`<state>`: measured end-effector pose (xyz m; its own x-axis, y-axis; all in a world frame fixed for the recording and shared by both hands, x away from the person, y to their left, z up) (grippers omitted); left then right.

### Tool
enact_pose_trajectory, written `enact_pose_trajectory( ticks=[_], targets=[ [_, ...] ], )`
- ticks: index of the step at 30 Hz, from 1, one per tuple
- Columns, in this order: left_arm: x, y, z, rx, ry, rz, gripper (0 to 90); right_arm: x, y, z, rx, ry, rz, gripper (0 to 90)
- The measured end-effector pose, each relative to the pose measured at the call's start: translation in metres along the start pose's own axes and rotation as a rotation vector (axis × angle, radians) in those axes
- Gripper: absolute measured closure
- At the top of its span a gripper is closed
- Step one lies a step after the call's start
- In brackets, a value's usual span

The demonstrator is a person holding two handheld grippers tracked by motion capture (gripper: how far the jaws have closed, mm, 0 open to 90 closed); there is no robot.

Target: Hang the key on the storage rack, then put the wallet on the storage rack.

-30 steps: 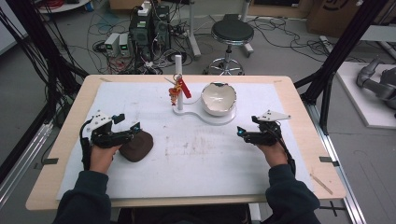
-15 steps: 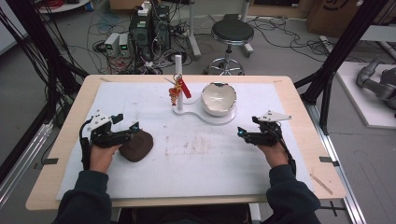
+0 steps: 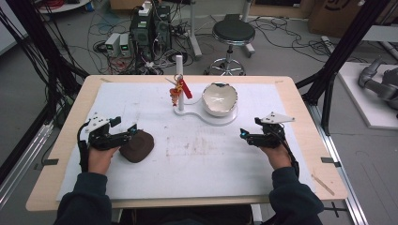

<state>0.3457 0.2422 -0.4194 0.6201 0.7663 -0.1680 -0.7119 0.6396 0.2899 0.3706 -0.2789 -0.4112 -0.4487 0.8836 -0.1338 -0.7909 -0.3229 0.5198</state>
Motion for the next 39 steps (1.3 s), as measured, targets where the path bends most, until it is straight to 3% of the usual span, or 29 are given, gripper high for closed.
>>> enact_pose_trajectory(
  ticks=[8,15,24,27,31,36,39],
  targets=[
    [-0.005,-0.004,-0.001,0.025,0.012,-0.043,22.6,-0.001,-0.002,-0.001,0.01,0.0,-0.007,22.0],
    [-0.012,-0.006,-0.017,0.16,0.079,-0.083,22.5,0.002,-0.001,0.0,0.002,0.011,0.002,22.0],
    [-0.012,-0.007,-0.019,0.16,0.092,-0.087,22.5,0.0,0.001,0.0,-0.004,-0.003,0.004,22.0],
    [-0.01,-0.011,-0.022,0.188,0.102,-0.085,22.1,0.001,-0.002,0.0,0.003,0.001,0.007,22.0],
    [-0.009,-0.02,-0.029,0.268,0.133,-0.072,21.5,0.001,-0.002,0.0,0.005,0.005,0.007,22.0],
    [-0.005,-0.021,-0.031,0.274,0.182,-0.104,22.8,0.001,0.0,-0.001,0.007,0.007,0.011,22.2],
    [0.0,-0.022,-0.033,0.274,0.254,-0.143,25.4,0.0,0.0,-0.001,0.009,0.005,0.015,22.7]
  ],
)
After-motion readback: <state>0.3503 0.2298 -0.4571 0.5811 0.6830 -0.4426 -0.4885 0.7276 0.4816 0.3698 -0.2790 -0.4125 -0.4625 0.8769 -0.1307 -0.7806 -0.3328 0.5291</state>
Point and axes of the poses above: each handheld gripper's, and its own axes: y roughly backward along the jaws, z roughly out of its top, x roughly to its left, the point moved 1 cm from there along -y, roughly forward along the jaws, and after that the axes turned 11 degrees about -z, right-handed, at the moved point
